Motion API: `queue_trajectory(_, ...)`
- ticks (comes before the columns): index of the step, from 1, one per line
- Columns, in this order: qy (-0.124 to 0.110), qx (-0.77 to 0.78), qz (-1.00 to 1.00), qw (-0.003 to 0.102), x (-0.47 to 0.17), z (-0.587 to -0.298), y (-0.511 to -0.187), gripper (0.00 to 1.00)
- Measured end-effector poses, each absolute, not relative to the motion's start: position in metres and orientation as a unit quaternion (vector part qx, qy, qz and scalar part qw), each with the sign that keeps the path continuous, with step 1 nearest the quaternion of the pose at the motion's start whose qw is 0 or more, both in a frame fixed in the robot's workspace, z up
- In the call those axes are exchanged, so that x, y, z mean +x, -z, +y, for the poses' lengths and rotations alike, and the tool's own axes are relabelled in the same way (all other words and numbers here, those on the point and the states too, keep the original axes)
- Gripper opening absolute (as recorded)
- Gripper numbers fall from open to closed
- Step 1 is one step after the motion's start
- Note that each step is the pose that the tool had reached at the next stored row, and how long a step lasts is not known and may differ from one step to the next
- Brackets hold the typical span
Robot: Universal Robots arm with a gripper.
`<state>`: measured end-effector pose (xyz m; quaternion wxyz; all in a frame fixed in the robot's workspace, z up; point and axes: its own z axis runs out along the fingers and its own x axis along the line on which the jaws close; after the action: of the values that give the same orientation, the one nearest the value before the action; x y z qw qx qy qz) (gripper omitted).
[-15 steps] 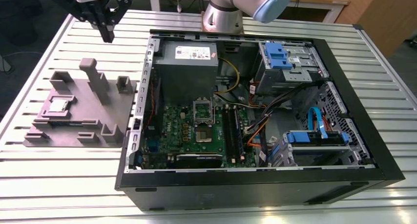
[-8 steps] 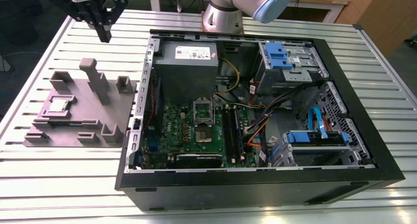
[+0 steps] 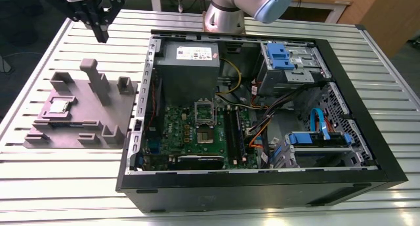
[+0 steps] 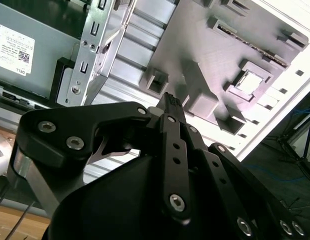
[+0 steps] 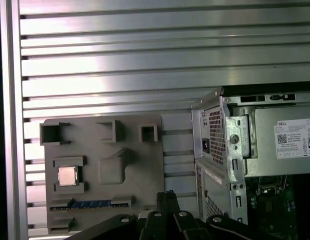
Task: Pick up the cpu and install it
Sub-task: 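Reach for the cpu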
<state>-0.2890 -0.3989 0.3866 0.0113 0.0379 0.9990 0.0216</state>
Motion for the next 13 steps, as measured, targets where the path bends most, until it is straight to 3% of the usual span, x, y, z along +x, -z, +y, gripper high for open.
queue_trajectory(13,-0.022,0.038,0.999,0.011,-0.303,-0.399,-0.387,0.10)
